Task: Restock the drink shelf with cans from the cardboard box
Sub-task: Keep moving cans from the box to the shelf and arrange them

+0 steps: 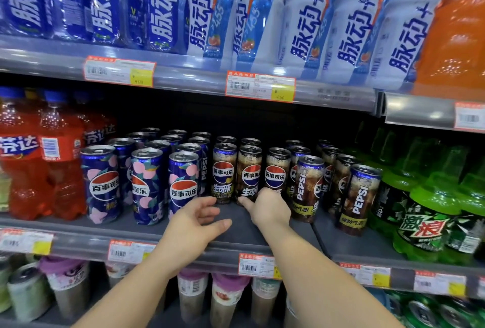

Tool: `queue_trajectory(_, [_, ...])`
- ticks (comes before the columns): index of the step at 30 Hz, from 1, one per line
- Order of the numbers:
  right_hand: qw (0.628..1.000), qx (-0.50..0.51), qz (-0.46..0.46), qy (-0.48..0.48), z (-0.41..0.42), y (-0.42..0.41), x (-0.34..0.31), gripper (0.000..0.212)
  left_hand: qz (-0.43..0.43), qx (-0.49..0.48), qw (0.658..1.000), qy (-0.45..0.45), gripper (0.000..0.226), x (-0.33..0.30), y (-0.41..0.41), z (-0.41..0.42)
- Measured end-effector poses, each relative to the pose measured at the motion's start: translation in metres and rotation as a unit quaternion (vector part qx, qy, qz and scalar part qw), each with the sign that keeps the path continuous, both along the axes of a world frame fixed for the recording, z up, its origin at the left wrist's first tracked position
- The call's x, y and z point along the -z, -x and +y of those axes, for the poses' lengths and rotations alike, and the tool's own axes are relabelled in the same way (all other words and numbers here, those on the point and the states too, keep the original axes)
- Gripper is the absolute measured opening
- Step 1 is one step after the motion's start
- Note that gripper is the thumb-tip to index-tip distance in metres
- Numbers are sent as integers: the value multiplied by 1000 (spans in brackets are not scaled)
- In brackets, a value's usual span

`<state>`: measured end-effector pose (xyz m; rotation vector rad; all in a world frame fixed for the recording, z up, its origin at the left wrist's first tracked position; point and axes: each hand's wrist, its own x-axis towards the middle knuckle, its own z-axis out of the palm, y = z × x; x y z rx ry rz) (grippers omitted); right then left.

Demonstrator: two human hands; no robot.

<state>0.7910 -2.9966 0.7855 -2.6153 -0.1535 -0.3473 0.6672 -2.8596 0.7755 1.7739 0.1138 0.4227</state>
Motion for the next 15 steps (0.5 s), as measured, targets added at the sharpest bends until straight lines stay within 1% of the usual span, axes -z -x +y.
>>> queue_trajectory(7, [1000, 13, 5, 26, -3, -1, 1, 50, 1, -23, 1000, -5, 51, -5, 7, -5])
queue_trajectory(11, [1000, 0, 23, 14, -6, 2, -1, 49, 1, -30, 1000, -6, 52, -5, 16, -4])
queue_trajectory(15, [1000, -4, 5, 12, -8, 17, -4, 50, 3, -30, 999, -21, 56, -5, 29, 9])
